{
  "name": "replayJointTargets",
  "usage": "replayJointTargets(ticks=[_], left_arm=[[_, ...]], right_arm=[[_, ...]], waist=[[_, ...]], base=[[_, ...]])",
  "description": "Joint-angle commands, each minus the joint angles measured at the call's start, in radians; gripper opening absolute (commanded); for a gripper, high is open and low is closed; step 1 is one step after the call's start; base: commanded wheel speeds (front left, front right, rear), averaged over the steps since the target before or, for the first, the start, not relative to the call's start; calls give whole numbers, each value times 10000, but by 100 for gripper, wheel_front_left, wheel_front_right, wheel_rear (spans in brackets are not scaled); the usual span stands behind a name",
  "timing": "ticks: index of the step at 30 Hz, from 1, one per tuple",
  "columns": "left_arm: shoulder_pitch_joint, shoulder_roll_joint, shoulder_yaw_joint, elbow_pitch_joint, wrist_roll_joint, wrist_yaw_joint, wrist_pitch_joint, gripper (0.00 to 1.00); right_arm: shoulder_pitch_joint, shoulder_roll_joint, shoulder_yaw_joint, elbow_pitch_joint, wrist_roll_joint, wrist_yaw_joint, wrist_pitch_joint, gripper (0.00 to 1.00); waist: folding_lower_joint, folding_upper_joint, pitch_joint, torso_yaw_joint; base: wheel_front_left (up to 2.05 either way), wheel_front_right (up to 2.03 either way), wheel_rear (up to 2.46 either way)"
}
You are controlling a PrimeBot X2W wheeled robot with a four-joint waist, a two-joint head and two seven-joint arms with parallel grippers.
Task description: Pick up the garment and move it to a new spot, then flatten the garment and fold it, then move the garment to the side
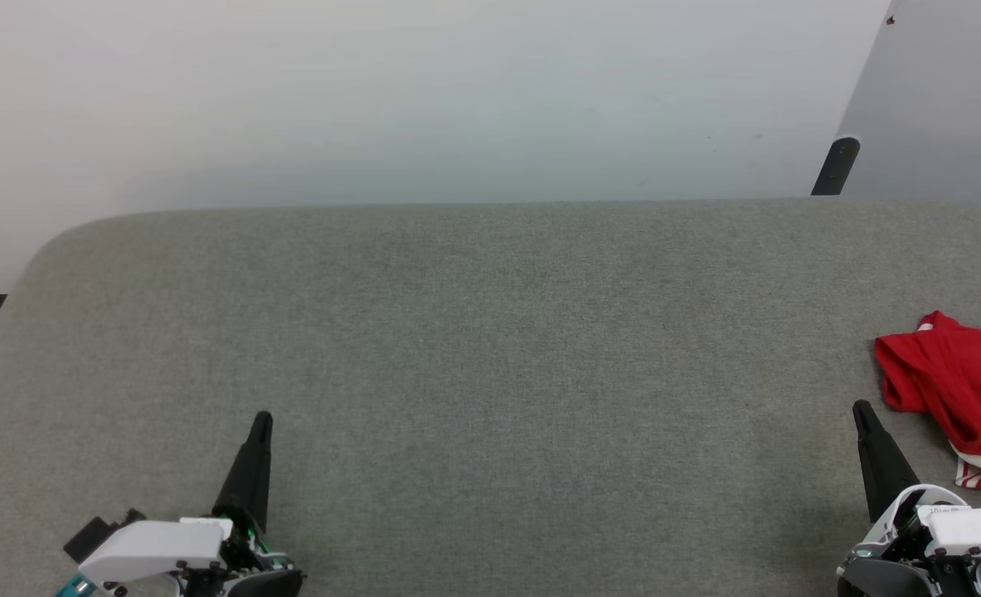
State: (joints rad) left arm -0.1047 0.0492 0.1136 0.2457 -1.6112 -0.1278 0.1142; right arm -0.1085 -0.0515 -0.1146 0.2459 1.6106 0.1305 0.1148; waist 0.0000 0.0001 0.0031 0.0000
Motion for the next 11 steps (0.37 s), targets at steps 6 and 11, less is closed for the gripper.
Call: replayJointTargets(ticks=[6, 11], left_arm=[[-99, 0, 19, 7, -35, -57, 27, 0], [-99, 0, 18, 7, -35, -58, 27, 0]], right_arm=[[-27, 31, 11, 3, 45, 4, 10, 0], [-27, 31, 11, 3, 45, 4, 10, 0]], waist=[[0, -1, 0, 0], [0, -1, 0, 0]], base=[[0, 0, 0], [0, 0, 0]])
